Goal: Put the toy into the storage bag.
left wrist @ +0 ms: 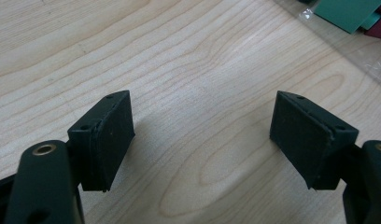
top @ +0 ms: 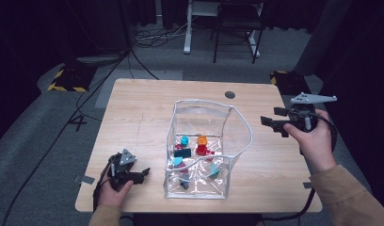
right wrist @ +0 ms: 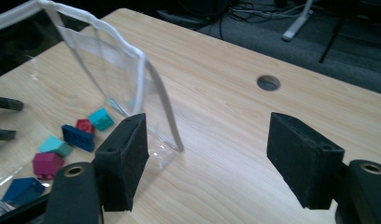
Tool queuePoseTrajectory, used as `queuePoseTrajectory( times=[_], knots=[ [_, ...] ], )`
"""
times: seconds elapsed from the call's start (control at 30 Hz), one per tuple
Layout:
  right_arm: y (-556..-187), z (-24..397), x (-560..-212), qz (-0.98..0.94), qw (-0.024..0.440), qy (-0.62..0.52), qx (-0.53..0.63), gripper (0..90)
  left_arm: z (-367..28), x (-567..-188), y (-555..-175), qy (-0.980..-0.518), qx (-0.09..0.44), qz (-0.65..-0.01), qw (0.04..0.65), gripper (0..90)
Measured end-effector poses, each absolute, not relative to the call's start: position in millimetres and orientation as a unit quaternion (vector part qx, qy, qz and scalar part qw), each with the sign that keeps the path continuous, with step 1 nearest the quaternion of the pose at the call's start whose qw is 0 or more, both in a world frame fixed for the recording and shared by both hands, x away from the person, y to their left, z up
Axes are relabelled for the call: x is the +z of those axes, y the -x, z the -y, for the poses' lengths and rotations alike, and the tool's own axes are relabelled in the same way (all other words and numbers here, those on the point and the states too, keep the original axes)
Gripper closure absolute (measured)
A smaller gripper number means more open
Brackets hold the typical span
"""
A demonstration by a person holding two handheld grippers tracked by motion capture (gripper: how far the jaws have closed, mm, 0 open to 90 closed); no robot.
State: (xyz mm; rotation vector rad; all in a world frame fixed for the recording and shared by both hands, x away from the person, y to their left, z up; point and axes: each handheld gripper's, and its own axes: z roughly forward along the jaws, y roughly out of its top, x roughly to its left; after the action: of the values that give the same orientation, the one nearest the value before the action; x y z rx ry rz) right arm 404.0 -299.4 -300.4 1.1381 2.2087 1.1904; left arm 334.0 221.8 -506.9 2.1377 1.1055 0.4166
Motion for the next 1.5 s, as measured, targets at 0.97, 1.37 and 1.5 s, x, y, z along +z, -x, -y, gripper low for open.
queuePoseTrajectory(
  times=[0.97, 1.37, 1.5],
  knots=[
    [-395, 355, -446, -0.791, 0.156, -0.486, 0.337, 27.7, -222, -507, -334, -0.823, 0.16, -0.425, 0.343, 22.0],
    [-384, 353, -497, -0.798, 0.183, -0.468, 0.333, 22.5, -222, -507, -334, -0.823, 0.16, -0.424, 0.343, 22.0],
    [-383, 350, -505, -0.795, 0.205, -0.451, 0.35, 14.9, -222, -507, -334, -0.823, 0.16, -0.423, 0.343, 22.0]
  ],
)
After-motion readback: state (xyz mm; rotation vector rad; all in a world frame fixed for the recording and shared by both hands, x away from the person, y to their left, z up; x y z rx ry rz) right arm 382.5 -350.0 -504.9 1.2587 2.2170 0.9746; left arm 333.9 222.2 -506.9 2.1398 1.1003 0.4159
